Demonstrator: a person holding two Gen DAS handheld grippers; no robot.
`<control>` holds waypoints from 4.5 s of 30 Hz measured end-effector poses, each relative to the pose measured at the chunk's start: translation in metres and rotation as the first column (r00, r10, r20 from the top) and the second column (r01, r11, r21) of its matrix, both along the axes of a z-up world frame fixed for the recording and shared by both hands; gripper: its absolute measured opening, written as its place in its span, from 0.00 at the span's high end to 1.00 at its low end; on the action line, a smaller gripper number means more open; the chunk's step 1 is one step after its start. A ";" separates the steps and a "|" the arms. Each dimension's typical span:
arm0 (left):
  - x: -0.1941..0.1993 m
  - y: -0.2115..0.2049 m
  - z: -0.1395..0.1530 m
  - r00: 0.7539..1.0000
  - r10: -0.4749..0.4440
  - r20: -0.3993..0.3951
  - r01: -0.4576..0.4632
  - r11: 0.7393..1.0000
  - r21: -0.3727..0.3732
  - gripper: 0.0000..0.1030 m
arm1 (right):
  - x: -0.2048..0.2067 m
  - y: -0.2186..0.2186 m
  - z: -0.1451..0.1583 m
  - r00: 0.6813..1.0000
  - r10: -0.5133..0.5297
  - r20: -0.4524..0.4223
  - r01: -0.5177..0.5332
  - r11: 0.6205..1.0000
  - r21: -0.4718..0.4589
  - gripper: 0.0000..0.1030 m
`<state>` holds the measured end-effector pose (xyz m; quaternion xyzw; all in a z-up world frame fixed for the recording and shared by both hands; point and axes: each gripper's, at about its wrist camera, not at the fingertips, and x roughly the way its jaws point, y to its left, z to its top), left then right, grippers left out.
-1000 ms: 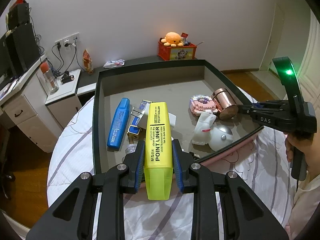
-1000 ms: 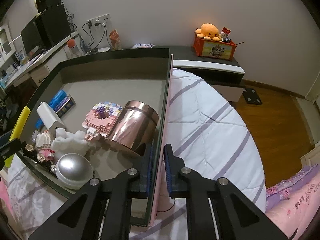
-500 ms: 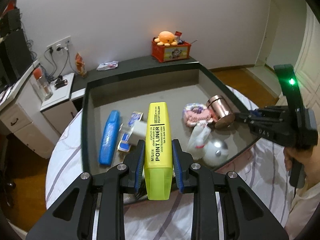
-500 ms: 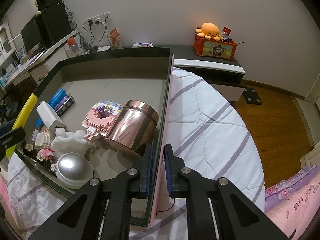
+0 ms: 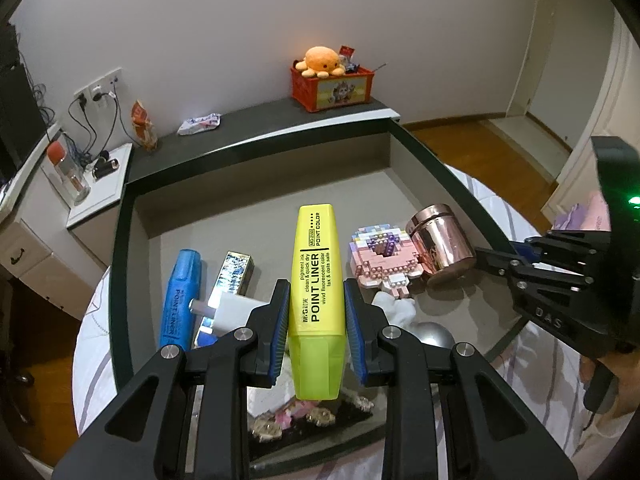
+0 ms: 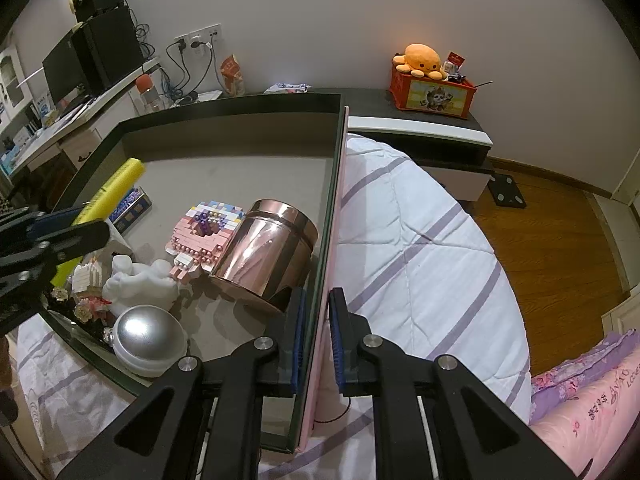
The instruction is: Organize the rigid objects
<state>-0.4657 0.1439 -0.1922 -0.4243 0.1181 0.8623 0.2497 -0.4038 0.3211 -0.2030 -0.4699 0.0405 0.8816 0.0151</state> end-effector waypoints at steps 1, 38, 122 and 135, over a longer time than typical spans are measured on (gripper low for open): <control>-0.002 0.002 -0.001 1.000 0.003 0.001 -0.003 1.000 -0.009 0.74 | 0.000 0.000 0.000 1.000 0.000 0.000 0.000 1.000 0.001 0.89; -0.021 0.025 -0.016 0.999 0.038 -0.005 -0.038 0.993 -0.114 0.74 | 0.001 -0.001 0.000 1.000 0.014 0.011 -0.013 1.000 -0.007 0.87; 0.364 -0.132 0.172 0.743 0.394 -0.541 -0.295 0.918 0.264 0.00 | 0.305 -0.128 0.189 0.772 0.205 -0.602 -0.158 0.979 0.131 0.00; 0.416 -0.137 0.197 0.649 0.405 -0.643 -0.275 0.914 0.299 0.00 | 0.351 -0.134 0.215 0.702 0.178 -0.689 -0.120 0.984 0.132 0.00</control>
